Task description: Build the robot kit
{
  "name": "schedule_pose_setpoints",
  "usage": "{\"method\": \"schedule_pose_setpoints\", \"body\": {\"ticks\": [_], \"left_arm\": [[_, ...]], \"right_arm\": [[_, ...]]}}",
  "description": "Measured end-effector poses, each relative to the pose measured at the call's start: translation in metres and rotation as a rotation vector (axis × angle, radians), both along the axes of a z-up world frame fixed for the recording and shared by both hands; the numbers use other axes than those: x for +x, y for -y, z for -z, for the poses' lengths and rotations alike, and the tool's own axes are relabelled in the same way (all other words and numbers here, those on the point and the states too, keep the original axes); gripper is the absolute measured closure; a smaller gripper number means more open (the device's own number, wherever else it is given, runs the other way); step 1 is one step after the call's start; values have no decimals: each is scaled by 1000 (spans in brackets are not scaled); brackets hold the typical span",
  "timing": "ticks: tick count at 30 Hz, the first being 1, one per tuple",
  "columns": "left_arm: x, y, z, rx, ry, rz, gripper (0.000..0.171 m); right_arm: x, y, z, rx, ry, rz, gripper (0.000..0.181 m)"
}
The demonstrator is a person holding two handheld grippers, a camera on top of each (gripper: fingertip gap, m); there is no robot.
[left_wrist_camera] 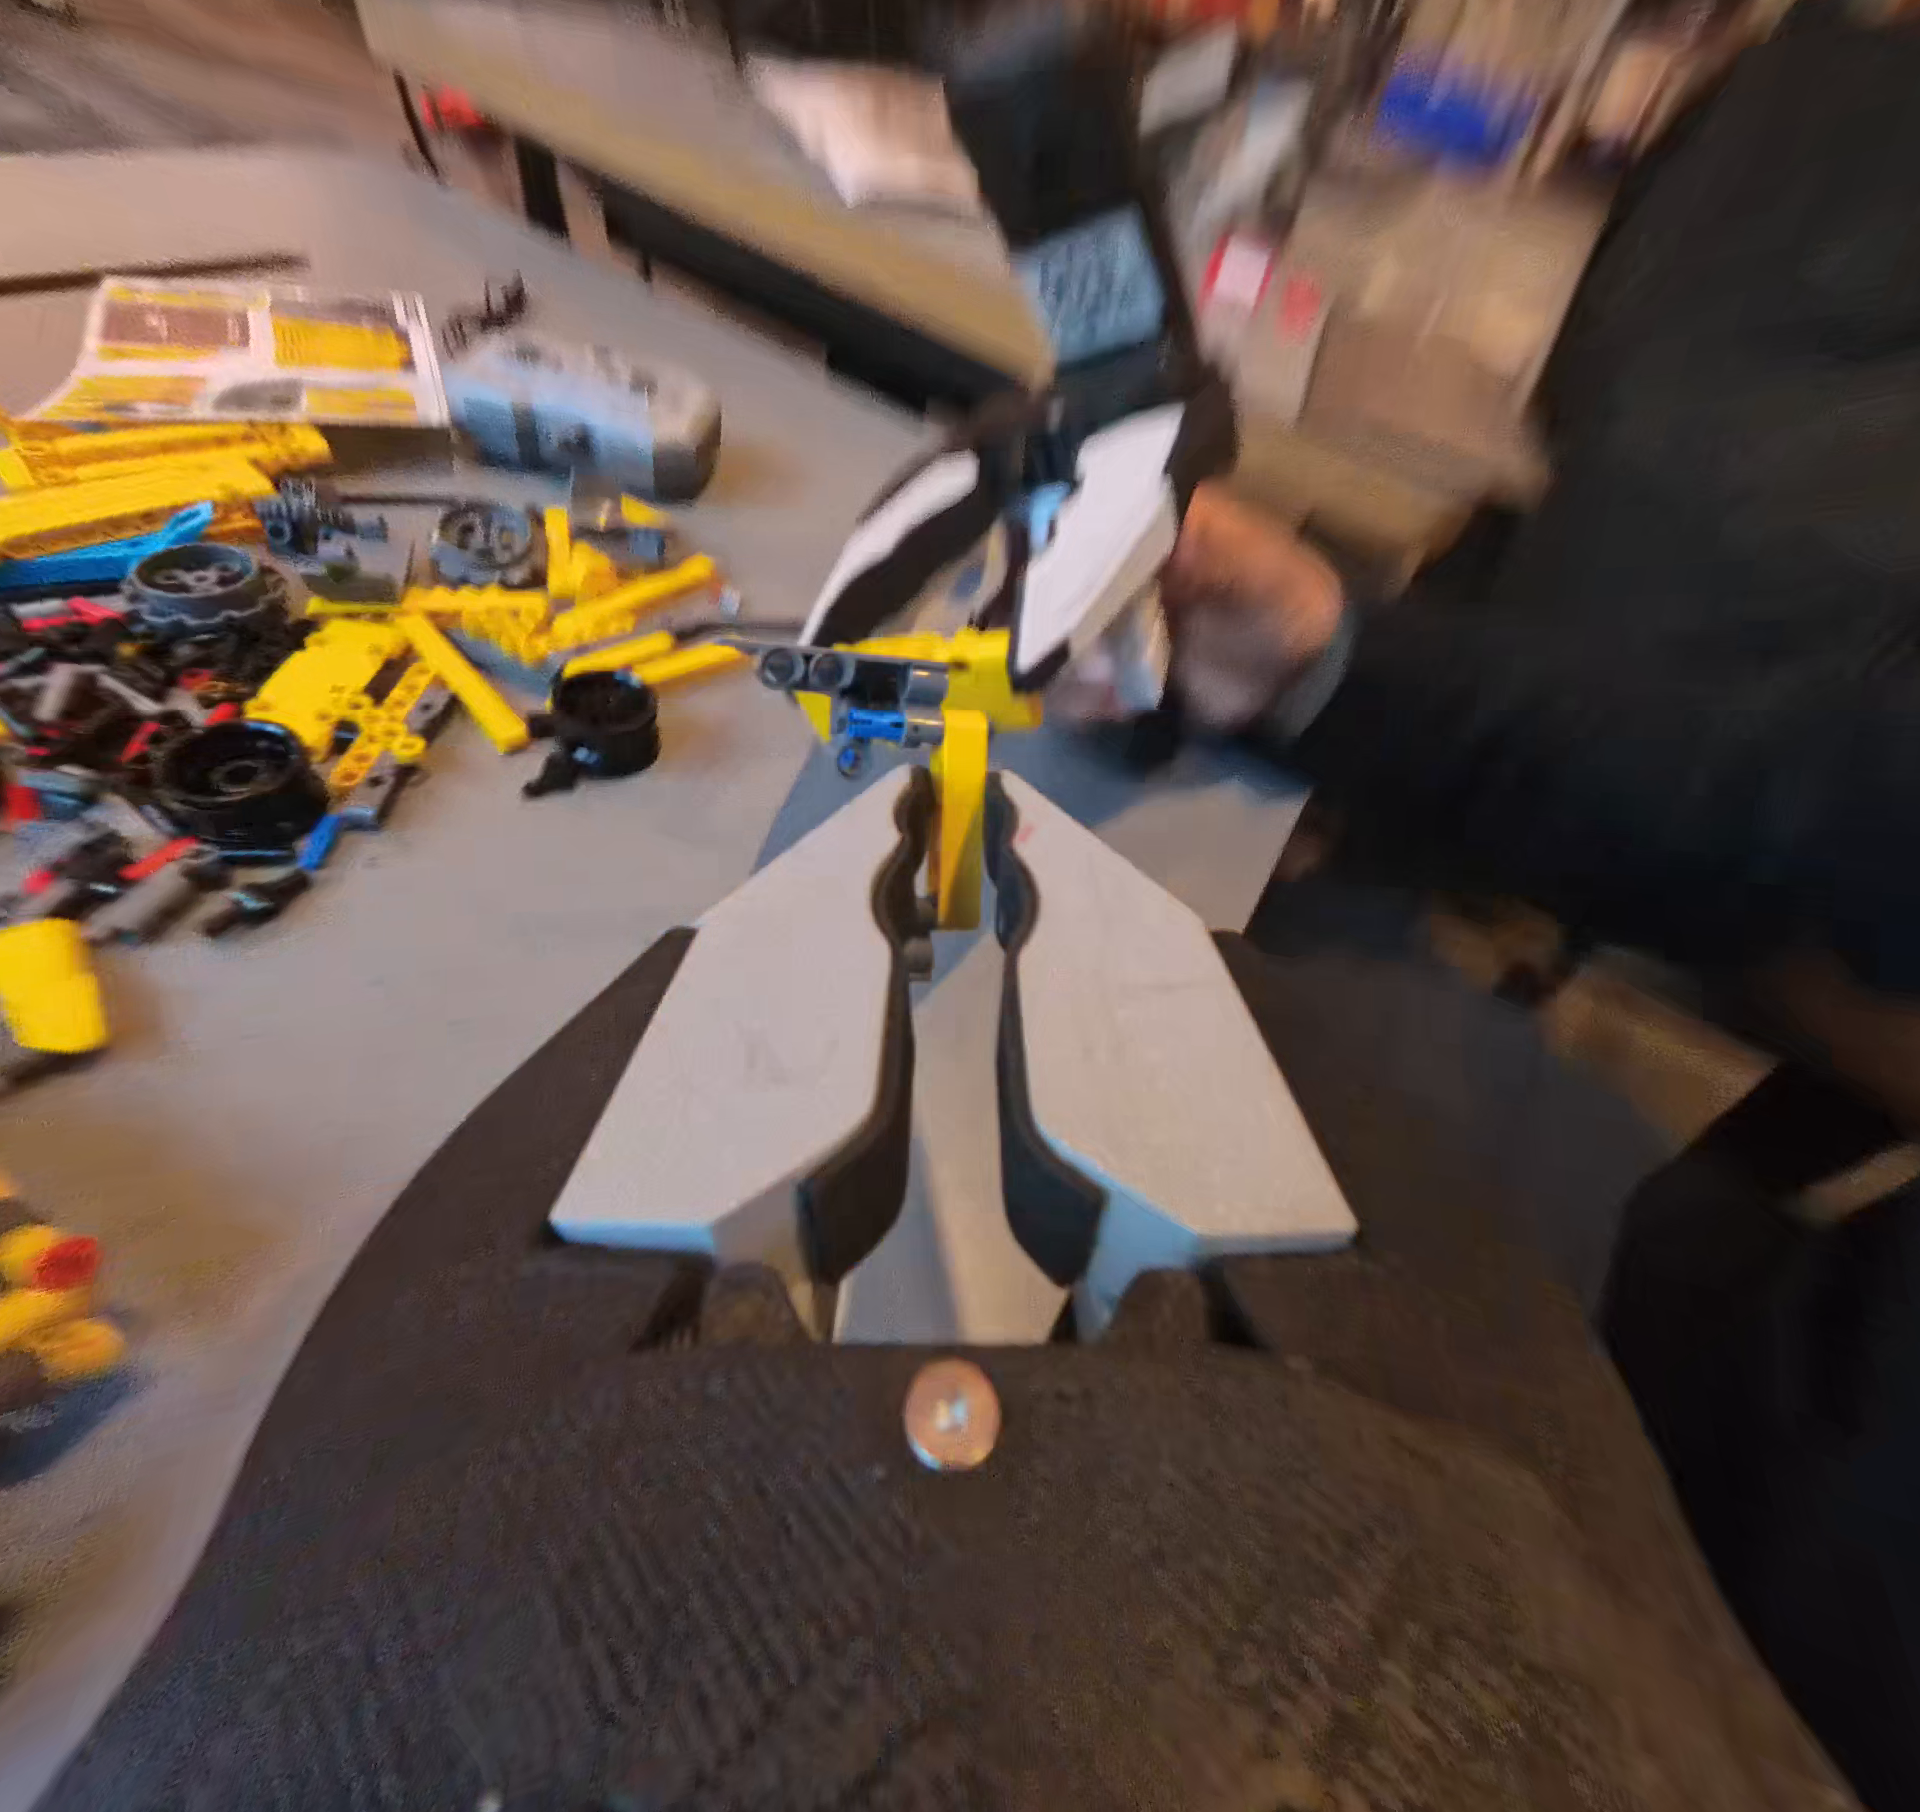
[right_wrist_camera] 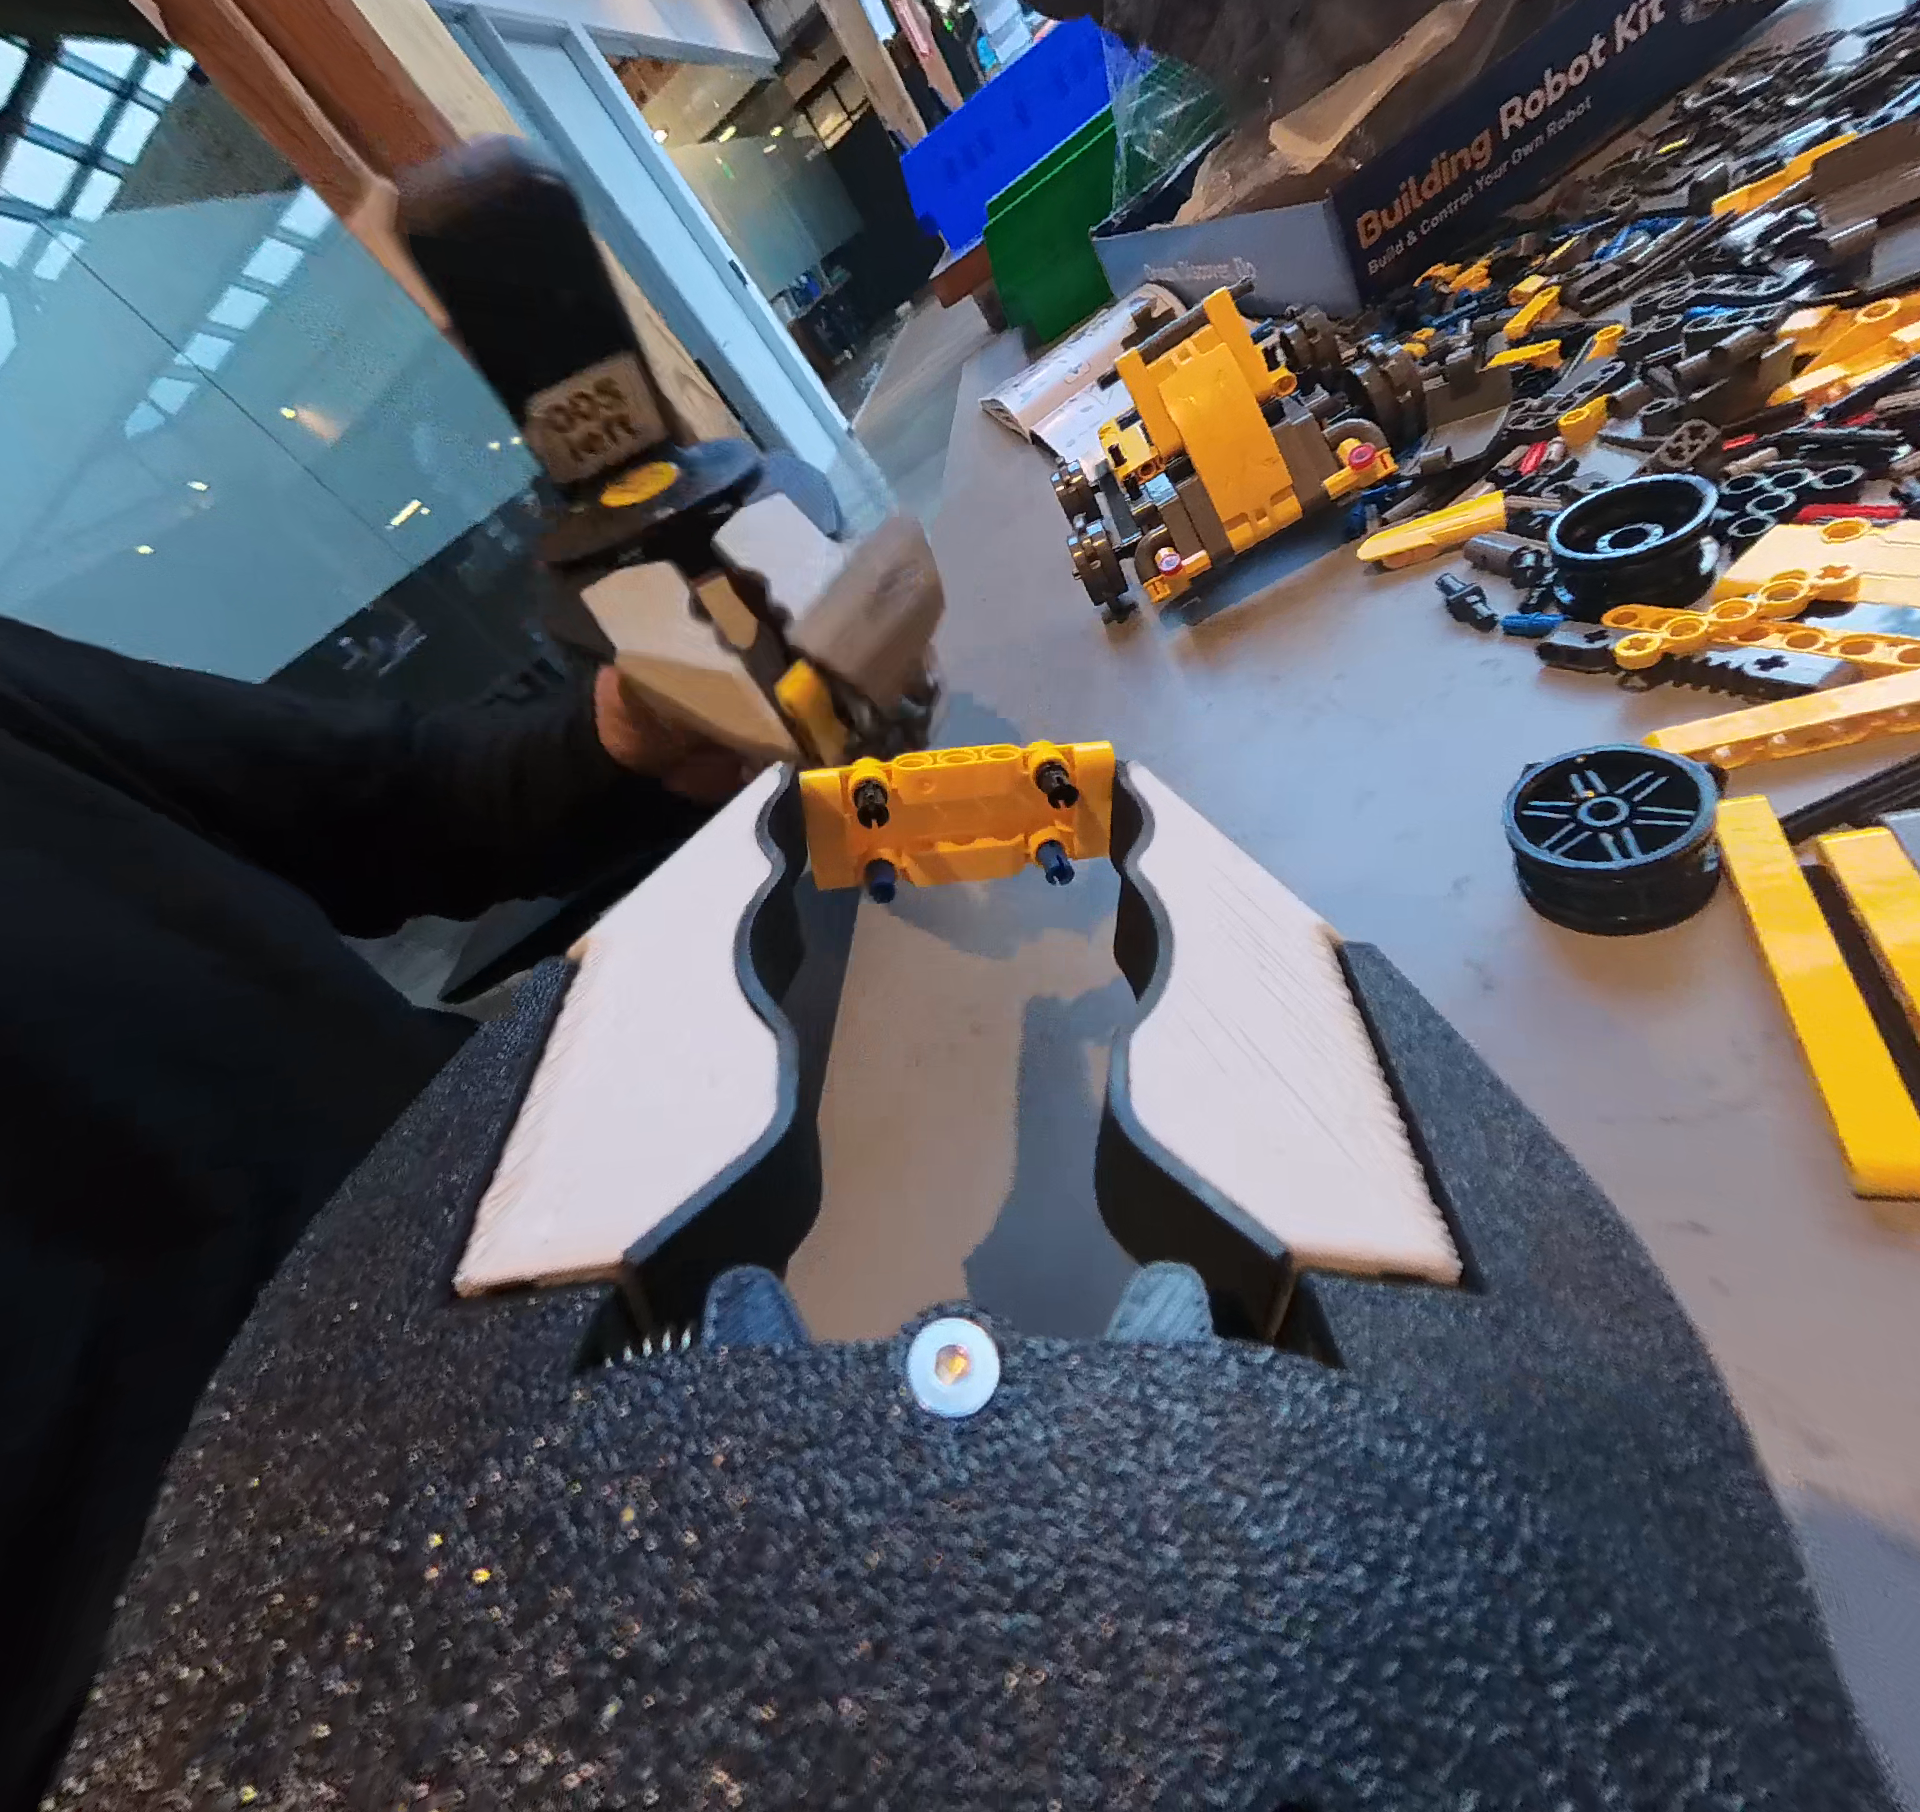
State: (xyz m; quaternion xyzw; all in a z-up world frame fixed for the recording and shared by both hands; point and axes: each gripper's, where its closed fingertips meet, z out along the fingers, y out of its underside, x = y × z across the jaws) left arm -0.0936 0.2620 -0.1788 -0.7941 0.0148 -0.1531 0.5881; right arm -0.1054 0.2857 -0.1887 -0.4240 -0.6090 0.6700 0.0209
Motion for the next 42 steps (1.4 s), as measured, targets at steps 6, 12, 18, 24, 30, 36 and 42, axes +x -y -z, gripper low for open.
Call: {"method": "schedule_pose_setpoints", "body": {"ticks": [6,12,18,24,30,36,42], "left_arm": [[19,20,-1,137,508,140,164],[39,17,6,110,455,211,162],[36,2,40,-125,353,152,163],[34,4,67,-291,113,139,148],[21,16,66,-393,-79,127,133],[6,28,40,-437,-487,368,100],[15,16,47,-499,-731,689,95]], "right_arm": [[15,26,0,-109,77,-186,123],[34,48,2,-229,206,-368,123],[26,34,-2,-268,195,-306,123],[23,28,-3,-245,160,-266,123],[13,14,-4,-237,133,-176,123],[11,8,-7,-264,125,-159,123],[8,0,-8,-254,106,-119,123]]}}
